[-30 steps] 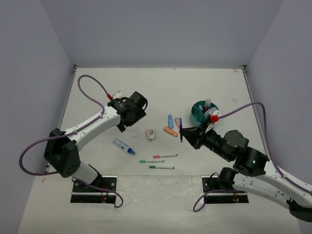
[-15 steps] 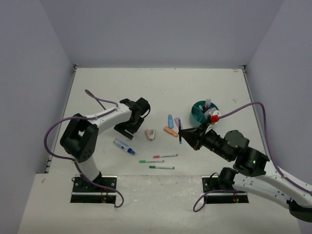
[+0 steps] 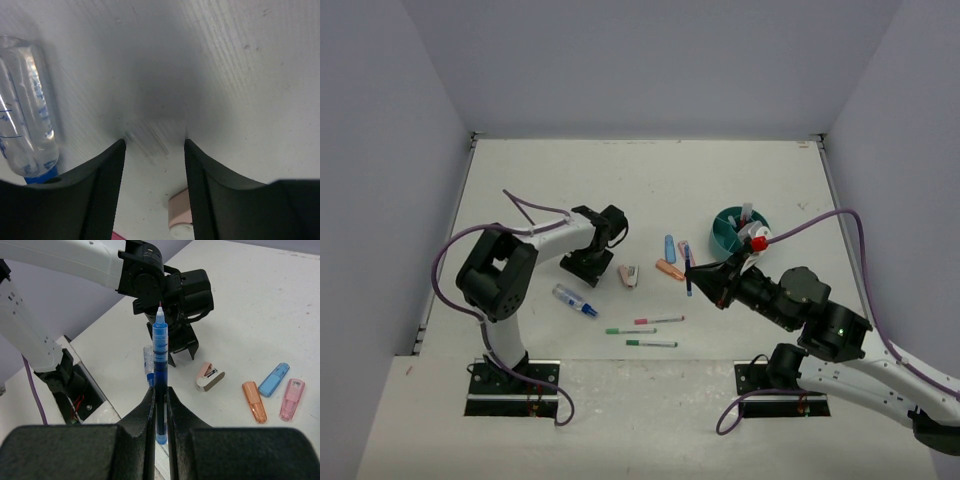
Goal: Sort the stationery into containers
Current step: Close the pen cap on the pen.
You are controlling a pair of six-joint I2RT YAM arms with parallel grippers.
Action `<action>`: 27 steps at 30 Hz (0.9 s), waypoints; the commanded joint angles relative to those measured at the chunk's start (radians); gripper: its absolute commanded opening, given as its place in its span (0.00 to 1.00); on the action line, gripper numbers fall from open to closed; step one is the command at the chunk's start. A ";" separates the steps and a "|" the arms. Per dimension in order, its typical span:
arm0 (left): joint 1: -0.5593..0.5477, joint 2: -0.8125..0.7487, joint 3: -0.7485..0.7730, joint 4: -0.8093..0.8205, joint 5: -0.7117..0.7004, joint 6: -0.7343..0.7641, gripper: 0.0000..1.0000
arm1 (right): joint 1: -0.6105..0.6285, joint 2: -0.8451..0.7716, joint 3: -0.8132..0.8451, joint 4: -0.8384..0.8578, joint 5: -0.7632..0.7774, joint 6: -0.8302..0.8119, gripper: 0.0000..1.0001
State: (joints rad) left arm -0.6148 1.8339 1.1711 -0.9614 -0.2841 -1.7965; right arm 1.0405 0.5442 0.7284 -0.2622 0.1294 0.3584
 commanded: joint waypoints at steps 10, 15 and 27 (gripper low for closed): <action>0.020 0.027 -0.091 0.067 -0.011 0.000 0.05 | 0.004 -0.011 -0.013 0.061 -0.087 -0.009 0.00; 0.020 -0.035 -0.122 0.120 -0.046 0.084 0.00 | 0.003 0.013 -0.011 0.067 -0.133 -0.009 0.00; -0.057 -0.679 -0.304 0.647 -0.032 0.899 0.00 | 0.003 0.208 -0.226 0.566 -0.405 0.263 0.00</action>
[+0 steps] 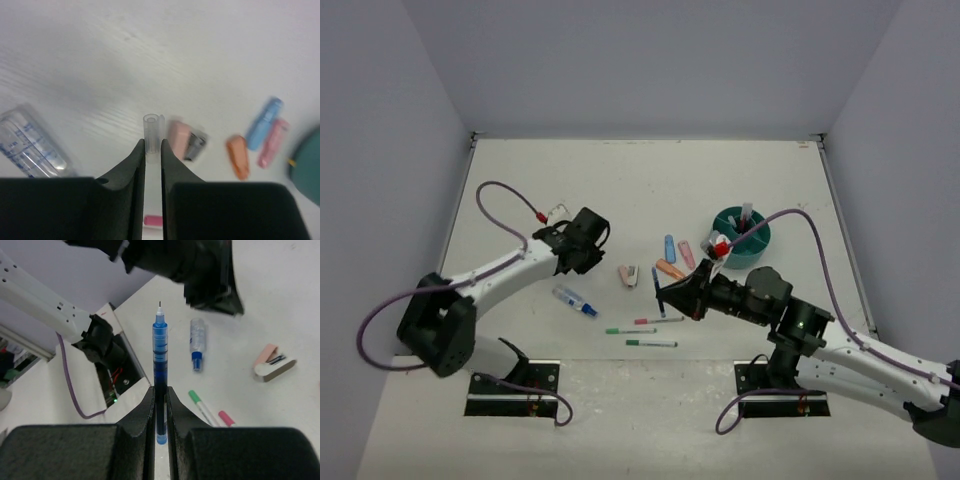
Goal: Sort the stationery into containers
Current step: Close the pen cap on the pen.
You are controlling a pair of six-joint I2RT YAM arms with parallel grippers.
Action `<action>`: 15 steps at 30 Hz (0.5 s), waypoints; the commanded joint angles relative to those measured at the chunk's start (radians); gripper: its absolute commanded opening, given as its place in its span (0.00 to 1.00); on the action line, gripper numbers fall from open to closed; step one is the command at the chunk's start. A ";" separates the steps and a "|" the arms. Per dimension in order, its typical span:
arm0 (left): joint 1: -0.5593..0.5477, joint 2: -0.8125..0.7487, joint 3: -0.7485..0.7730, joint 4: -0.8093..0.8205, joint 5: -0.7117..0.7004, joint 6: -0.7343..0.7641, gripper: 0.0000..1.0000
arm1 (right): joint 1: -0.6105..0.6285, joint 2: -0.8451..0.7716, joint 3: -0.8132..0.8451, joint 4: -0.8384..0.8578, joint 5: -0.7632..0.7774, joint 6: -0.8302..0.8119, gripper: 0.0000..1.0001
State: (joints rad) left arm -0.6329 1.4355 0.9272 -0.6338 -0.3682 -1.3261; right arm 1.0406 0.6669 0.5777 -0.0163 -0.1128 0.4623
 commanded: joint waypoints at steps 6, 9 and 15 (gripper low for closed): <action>-0.050 -0.578 -0.122 0.629 0.457 0.677 0.00 | 0.009 0.336 -0.049 0.650 -0.344 0.274 0.00; -0.051 -0.621 -0.122 0.711 0.613 0.695 0.00 | 0.013 0.425 0.029 0.637 -0.369 0.264 0.00; -0.052 -0.663 -0.132 0.778 0.725 0.659 0.00 | 0.015 0.438 0.066 0.624 -0.224 0.217 0.00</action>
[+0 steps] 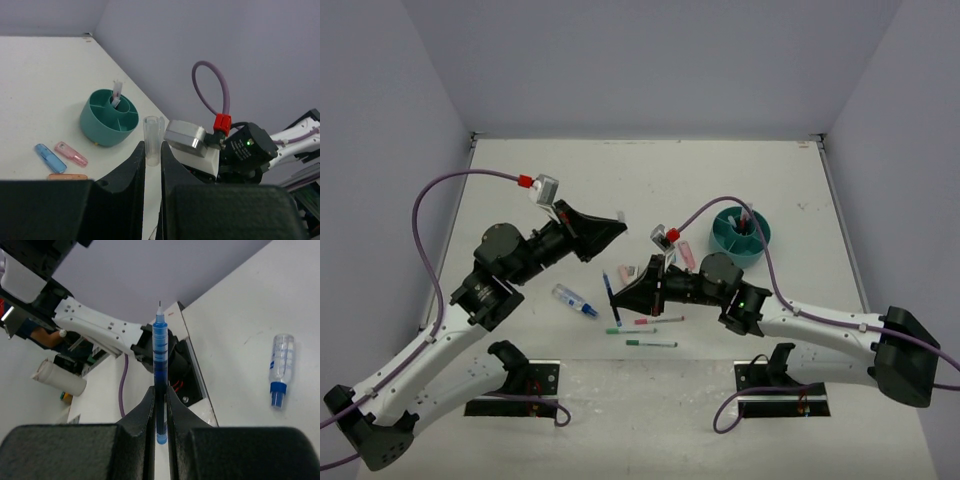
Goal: Sort the stationery into containers
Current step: Close the pen cap on the pen.
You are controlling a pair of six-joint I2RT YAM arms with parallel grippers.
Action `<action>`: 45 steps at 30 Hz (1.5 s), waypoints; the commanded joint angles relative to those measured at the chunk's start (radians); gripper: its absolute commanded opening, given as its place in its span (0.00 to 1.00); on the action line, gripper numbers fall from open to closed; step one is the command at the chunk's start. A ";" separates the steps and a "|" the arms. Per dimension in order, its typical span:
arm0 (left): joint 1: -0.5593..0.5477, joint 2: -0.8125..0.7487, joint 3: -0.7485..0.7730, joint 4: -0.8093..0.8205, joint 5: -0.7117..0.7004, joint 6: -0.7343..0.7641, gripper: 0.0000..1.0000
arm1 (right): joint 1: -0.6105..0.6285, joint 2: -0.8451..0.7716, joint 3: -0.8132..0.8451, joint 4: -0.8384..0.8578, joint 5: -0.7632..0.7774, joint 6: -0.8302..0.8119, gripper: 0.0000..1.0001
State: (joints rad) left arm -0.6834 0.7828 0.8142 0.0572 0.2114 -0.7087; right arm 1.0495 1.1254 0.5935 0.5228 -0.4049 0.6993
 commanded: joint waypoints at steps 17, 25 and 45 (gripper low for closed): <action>-0.002 -0.030 -0.032 0.090 0.185 0.023 0.00 | 0.006 -0.206 0.039 -0.081 0.255 -0.111 0.00; -0.002 -0.010 -0.029 0.110 0.224 0.018 0.00 | 0.004 -0.235 0.035 -0.103 0.272 -0.121 0.00; -0.001 0.013 -0.089 0.131 0.236 0.009 0.00 | 0.006 -0.272 0.072 -0.116 0.291 -0.151 0.00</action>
State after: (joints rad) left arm -0.6834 0.7868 0.7449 0.1583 0.4317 -0.7054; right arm 1.0492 0.8764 0.6113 0.3617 -0.1398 0.5772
